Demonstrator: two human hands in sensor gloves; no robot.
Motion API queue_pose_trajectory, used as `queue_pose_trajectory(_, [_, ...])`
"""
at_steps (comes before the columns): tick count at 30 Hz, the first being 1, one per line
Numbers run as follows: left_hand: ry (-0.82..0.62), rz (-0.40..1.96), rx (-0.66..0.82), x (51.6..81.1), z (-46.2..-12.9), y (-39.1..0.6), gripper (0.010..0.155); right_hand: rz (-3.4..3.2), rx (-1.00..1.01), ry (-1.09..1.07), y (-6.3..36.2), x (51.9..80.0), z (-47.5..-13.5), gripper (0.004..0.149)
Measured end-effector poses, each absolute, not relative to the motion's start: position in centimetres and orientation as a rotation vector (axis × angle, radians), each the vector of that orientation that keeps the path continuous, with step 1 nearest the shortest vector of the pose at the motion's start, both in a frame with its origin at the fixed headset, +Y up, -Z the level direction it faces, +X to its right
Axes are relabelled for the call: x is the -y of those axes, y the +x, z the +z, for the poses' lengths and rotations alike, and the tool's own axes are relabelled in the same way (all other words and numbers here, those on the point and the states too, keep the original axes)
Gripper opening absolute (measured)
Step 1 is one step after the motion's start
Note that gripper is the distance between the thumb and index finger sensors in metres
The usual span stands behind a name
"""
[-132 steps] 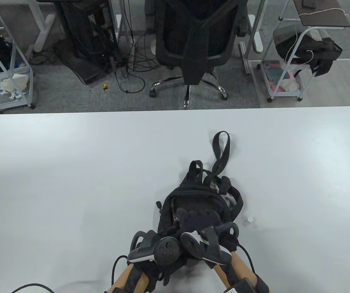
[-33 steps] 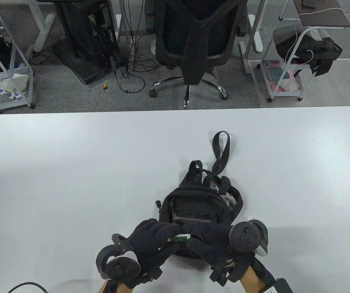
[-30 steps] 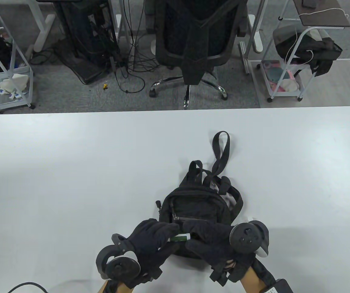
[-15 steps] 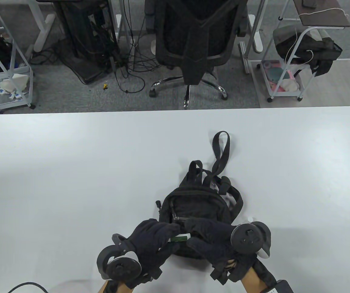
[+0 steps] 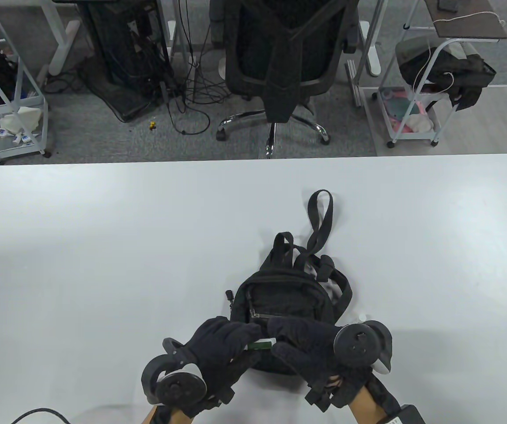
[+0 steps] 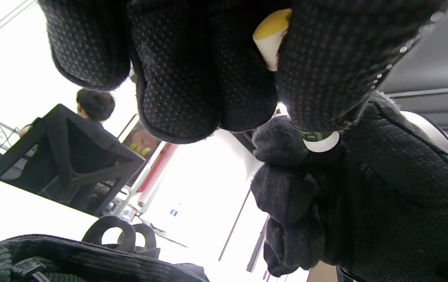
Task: Apply lubricant on backpack
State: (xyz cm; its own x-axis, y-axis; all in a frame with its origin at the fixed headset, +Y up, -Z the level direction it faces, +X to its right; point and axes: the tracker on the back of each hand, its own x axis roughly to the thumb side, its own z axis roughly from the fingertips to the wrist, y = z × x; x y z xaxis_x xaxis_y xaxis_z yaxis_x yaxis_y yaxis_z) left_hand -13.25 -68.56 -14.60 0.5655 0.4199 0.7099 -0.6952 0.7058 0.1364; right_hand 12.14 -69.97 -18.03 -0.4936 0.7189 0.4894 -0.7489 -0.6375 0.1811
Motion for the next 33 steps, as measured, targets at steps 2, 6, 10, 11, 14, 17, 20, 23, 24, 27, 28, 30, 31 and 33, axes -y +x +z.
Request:
queue_pose_trajectory(2, [0.432,0.682,0.704,68.54,-14.56,-13.27,0.055,2.177,0.061,0.697,12.02,69.87,-17.90,0.048])
queue_pose_trajectory(6, [0.429,0.684,0.705,68.51,-14.54,-13.36,0.055,2.177,0.100,0.710,11.98,69.56,-17.65,0.047])
queue_pose_trajectory(10, [0.430,0.682,0.702,68.51,-14.57,-13.38,0.055,2.182,0.112,0.713,12.05,69.48,-17.62,0.055])
queue_pose_trajectory(11, [0.431,0.681,0.702,68.50,-14.58,-13.38,0.055,2.187,0.118,0.713,12.06,69.51,-17.63,0.058])
queue_pose_trajectory(14, [0.429,0.685,0.702,68.53,-14.60,-13.34,0.055,2.206,0.123,0.695,12.02,69.64,-17.71,0.061])
queue_pose_trajectory(17, [0.430,0.681,0.702,68.52,-14.57,-13.33,0.055,2.175,0.071,0.695,11.92,69.94,-17.86,0.052])
queue_pose_trajectory(20, [0.432,0.671,0.703,68.53,-14.52,-13.31,0.055,2.184,0.078,0.710,11.81,69.79,-17.72,0.048])
queue_pose_trajectory(23, [0.431,0.672,0.700,68.52,-14.55,-13.38,0.055,2.204,0.120,0.718,11.78,69.50,-17.45,0.055])
queue_pose_trajectory(24, [0.431,0.676,0.699,68.51,-14.58,-13.40,0.055,2.216,0.141,0.715,11.77,69.41,-17.38,0.057])
queue_pose_trajectory(27, [0.433,0.675,0.702,68.50,-14.58,-13.37,0.054,2.209,0.116,0.720,11.73,69.58,-17.52,0.066])
queue_pose_trajectory(28, [0.433,0.675,0.703,68.50,-14.57,-13.35,0.055,2.192,0.095,0.716,11.74,69.76,-17.61,0.064])
queue_pose_trajectory(30, [0.433,0.674,0.704,68.51,-14.56,-13.31,0.054,2.169,0.066,0.699,11.79,70.08,-17.83,0.056])
queue_pose_trajectory(31, [0.433,0.673,0.705,68.51,-14.55,-13.30,0.055,2.171,0.060,0.698,11.80,70.14,-17.88,0.053])
queue_pose_trajectory(33, [0.433,0.669,0.704,68.52,-14.56,-13.27,0.054,2.174,0.058,0.705,11.78,70.14,-17.90,0.049])
